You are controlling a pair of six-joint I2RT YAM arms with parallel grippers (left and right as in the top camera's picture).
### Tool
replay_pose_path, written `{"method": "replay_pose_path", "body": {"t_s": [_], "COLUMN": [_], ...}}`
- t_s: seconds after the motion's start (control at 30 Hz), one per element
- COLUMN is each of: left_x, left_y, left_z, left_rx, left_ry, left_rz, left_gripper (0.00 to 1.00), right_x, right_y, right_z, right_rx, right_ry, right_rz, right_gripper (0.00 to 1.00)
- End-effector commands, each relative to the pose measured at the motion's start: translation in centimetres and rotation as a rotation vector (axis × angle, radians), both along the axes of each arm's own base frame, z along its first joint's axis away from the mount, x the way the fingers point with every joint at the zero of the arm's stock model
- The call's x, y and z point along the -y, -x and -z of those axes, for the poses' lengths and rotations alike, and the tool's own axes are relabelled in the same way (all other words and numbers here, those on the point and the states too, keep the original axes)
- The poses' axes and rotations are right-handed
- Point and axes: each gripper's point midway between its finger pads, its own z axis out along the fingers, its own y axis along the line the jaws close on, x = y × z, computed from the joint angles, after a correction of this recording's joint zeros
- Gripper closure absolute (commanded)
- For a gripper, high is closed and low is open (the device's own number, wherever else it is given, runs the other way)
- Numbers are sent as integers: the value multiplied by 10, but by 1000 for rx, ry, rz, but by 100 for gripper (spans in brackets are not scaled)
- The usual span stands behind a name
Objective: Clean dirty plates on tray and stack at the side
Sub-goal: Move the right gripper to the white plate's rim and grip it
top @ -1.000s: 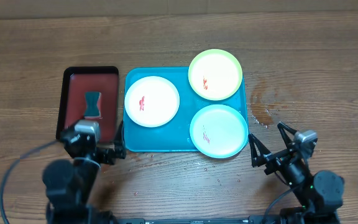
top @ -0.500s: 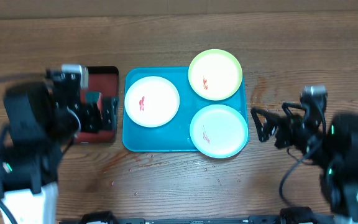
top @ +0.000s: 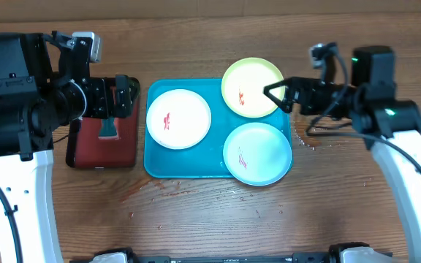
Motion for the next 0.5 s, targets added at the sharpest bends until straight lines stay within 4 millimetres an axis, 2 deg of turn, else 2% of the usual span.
{"method": "replay_pose_path", "body": {"t_s": [0.0,0.1,0.2,0.37,0.47], "left_x": [-2,-21,-42,-52,-59], "left_y": [-2,-4,-6,-14,-23], "left_z": [-7,0,9,30,43], "left_rx": [32,5,-46,-124,-162], "left_ry": [-38,-114,-162,-194,-227], "left_rz": [11,-78,-205,-244,-263], "left_gripper": [0,0,0,0,0], "right_x": [-20,-39,-58,-82,-93], "right_y": [-14,-25,-33,-54,-64], "right_z": [23,48,65,97,120], "right_rx": [-75,-123,-141,-184,-198], "right_ry": [58,147,234,408,476], "right_rz": [63,128,152,163,166], "right_gripper": [16,19,22,26,35]}}
